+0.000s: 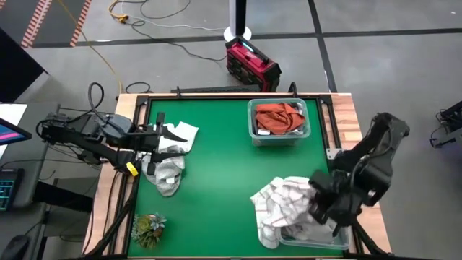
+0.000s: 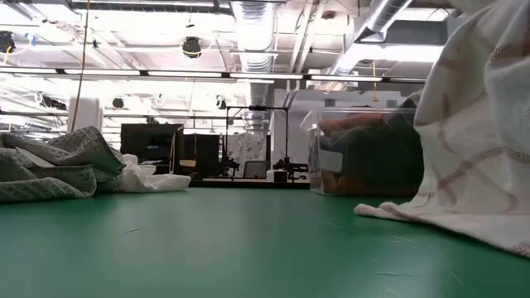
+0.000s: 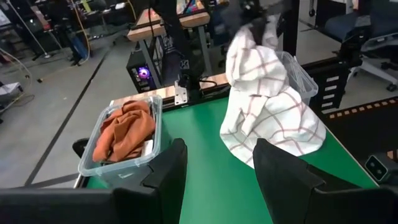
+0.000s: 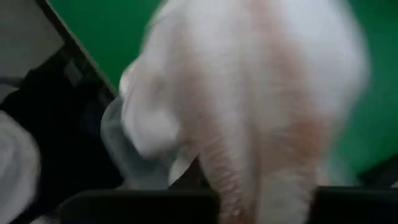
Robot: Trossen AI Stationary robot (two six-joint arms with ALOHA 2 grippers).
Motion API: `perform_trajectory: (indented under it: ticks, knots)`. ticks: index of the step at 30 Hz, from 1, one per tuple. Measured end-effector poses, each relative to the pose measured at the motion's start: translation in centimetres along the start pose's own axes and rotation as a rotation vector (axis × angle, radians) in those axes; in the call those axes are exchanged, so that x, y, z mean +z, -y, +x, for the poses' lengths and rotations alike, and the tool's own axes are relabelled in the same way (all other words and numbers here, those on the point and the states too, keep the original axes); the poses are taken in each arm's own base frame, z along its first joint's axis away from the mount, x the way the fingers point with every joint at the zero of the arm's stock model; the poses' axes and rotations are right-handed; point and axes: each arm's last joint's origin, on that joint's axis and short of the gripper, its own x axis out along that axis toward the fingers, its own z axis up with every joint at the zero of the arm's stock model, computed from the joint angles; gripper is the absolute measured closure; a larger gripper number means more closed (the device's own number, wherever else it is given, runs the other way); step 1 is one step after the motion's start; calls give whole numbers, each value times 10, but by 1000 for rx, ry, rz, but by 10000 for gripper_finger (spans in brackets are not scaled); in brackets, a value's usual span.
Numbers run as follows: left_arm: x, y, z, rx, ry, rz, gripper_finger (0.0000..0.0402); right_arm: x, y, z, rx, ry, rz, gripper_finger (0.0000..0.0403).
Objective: Sort towels by color in basket
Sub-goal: Put the white squared towel into the bottom transparent bin
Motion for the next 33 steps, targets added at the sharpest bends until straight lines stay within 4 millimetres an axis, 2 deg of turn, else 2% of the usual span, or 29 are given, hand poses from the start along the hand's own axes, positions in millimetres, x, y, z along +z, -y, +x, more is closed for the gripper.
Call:
perform_trajectory:
  ticks: [3,8,16,19,24,27,29,33]
  knots:
    - [-1,0,0,0,-5,1,228,-9,-14,17,-29,-112,83,377]
    - [-2,0,0,-2,-16,5,228,-27,-21,50,-268,-273,181,377]
    - [-7,1,0,-10,-74,8,228,-37,-39,99,-380,-290,201,377]
    - [-9,1,0,-13,-94,2,228,-42,-43,120,-363,-293,198,377]
    - [-12,2,-1,-17,-120,8,228,-51,-35,159,-291,-301,224,377]
    - [-12,2,-1,-17,-122,9,228,-52,-28,174,-260,-296,249,377]
    - [-12,2,-1,-17,-121,8,228,-49,-23,180,-269,-282,263,371]
    - [-13,2,-1,-28,-126,0,228,-41,-22,180,-263,-268,235,319]
